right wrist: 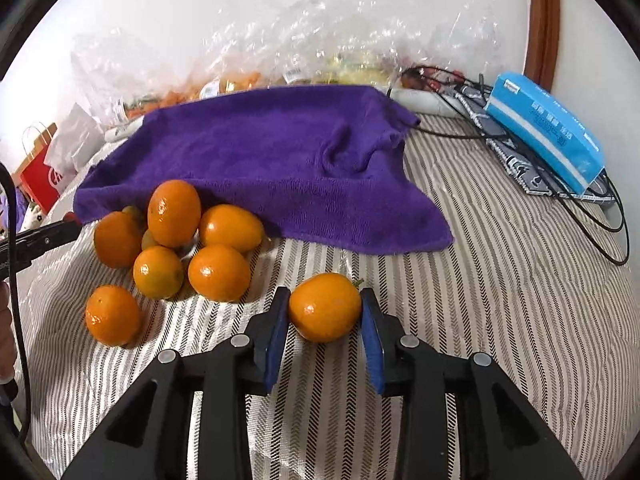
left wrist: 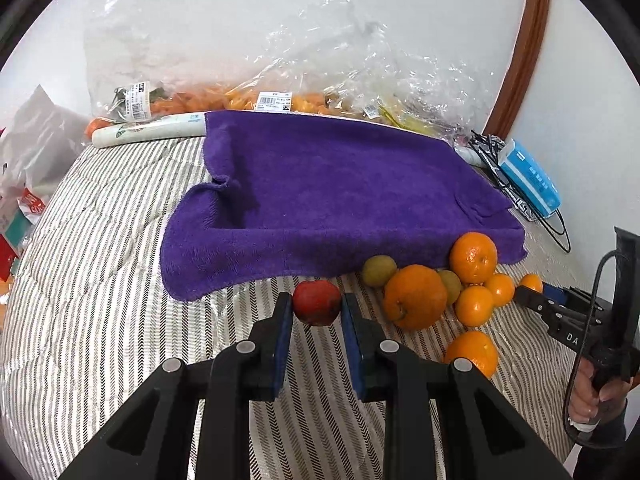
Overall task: Organize fruits
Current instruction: 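Close the right tool on the small orange while the left tool grasps the red cherry tomato, then carry the orange onto the purple towel and open the right tool while the left releases the tomato there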
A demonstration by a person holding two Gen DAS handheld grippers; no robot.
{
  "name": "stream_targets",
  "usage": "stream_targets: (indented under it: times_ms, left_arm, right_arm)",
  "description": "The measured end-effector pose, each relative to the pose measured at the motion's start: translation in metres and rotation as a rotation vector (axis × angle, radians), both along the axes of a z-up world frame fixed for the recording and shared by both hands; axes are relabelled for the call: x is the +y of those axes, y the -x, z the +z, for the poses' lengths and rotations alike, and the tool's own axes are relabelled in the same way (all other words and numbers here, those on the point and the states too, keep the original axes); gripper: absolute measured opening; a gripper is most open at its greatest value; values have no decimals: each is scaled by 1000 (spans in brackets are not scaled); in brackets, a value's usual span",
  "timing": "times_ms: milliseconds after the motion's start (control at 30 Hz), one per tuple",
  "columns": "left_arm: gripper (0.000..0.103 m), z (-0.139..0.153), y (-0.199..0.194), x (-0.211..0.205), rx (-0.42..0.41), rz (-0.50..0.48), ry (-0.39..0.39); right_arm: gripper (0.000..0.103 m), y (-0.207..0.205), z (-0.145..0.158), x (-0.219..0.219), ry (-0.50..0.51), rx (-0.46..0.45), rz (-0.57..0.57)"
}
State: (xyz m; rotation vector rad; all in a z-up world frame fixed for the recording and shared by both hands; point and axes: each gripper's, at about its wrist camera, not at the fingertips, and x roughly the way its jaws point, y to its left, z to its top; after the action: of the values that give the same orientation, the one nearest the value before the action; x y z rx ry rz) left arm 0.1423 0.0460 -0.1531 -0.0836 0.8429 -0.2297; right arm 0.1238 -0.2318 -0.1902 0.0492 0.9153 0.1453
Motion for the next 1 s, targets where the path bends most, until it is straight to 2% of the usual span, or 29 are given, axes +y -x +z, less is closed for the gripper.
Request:
stream_targets:
  times_ms: [100,300,533,633,833,1000]
  left_arm:
    - [24,6,-2,-2,-6,-1,10]
    - [24,32,-5,-5,-57,0,11]
    - [24,61,-27,1,-100,53,29]
    - [24,69,-36,-1,-131,53,11]
    - [24,71,-60,3,-132,81,28]
    - [24,58,-83,1,-107,95,17]
  right_arm:
    - [34,1,8,-4,-18,-10,-5]
    - [34,-3,50,-3,-13,-106,2]
    - [34,-31,88,4,-23,-175,-11]
    - [34,-45,96,5,-48,-190,-20]
    - [34,-79,108,10,-65,-213,-33]
    - [34,-98,105,16,-68,-226,-26]
